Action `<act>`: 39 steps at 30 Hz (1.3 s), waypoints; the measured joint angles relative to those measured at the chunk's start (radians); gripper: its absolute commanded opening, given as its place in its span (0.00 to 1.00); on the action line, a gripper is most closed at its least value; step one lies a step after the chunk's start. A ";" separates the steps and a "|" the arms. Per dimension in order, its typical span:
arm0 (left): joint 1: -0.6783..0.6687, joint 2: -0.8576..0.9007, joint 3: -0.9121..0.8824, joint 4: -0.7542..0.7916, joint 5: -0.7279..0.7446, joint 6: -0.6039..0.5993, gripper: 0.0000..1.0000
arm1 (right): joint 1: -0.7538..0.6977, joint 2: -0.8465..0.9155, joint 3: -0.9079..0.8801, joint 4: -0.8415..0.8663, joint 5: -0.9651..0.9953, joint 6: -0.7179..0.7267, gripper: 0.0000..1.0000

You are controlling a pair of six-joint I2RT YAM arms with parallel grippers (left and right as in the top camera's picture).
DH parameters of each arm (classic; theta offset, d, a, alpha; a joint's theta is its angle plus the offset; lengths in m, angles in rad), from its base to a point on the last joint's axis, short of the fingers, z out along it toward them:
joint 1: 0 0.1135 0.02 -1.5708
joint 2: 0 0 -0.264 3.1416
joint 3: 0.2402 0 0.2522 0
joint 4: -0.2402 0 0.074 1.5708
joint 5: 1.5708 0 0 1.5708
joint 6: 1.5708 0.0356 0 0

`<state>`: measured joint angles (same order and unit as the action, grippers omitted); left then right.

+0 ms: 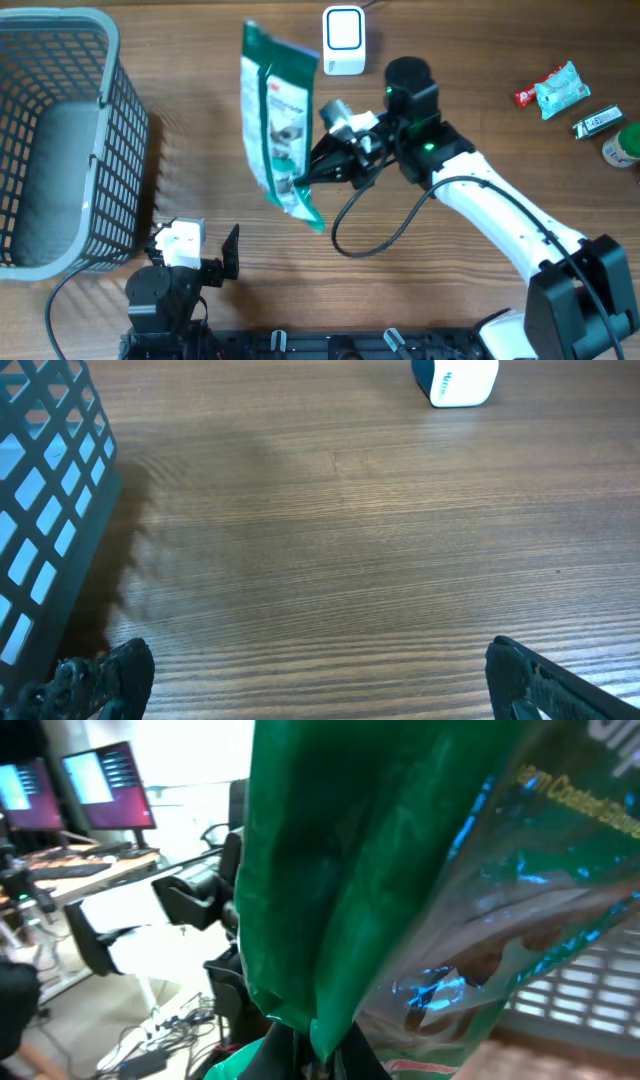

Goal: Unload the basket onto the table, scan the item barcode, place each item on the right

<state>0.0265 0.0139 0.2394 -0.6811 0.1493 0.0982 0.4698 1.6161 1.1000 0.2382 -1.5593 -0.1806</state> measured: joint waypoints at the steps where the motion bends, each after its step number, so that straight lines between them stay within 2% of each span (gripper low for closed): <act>1: 0.000 0.000 0.000 0.000 0.000 0.000 1.00 | -0.016 0.000 0.000 -0.014 0.000 0.000 0.05; 7: 0.000 0.000 0.000 0.000 0.000 0.000 1.00 | -0.155 0.082 0.000 -0.146 0.000 0.005 0.05; 11: 0.000 0.000 0.000 0.000 0.000 0.000 1.00 | -0.306 0.185 0.000 -0.257 0.000 0.115 0.04; 13: 0.000 0.000 0.000 0.000 0.000 0.000 1.00 | -0.377 0.196 0.000 -0.266 0.000 0.228 0.19; 14: 0.000 0.000 0.000 0.000 0.000 0.000 1.00 | -0.400 0.196 0.000 -0.261 0.000 0.303 0.09; 15: 0.000 0.000 0.000 0.000 0.000 0.000 1.00 | -0.418 0.196 0.000 -0.259 0.000 0.412 0.04; 18: 0.000 0.000 0.000 0.000 0.000 0.000 1.00 | -0.423 0.196 0.000 -0.226 0.075 0.697 0.05; 19: 0.000 0.000 0.000 0.000 0.000 0.000 1.00 | -0.417 0.196 0.000 -0.233 0.174 0.870 0.05; 25: 0.000 0.000 0.000 0.000 0.000 0.000 1.00 | -0.364 0.196 0.005 -0.188 0.735 1.436 0.05; 27: 0.000 0.000 0.000 0.000 0.000 0.000 1.00 | -0.315 0.196 0.067 -0.235 0.964 1.619 0.05; 29: 0.000 0.000 0.000 0.000 0.000 0.000 1.00 | -0.282 0.208 0.170 -0.337 1.133 1.691 0.05; 33: 0.000 0.000 0.000 0.000 0.000 0.000 1.00 | -0.248 0.293 0.420 -0.456 1.296 1.736 0.05; 39: 0.000 0.000 0.000 0.000 0.000 0.000 1.00 | -0.242 0.586 0.846 -0.630 1.403 1.748 0.05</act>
<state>0.0265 0.0139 0.2394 -0.6815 0.1493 0.0986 0.2276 2.2017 1.9457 -0.3920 -0.1562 1.5669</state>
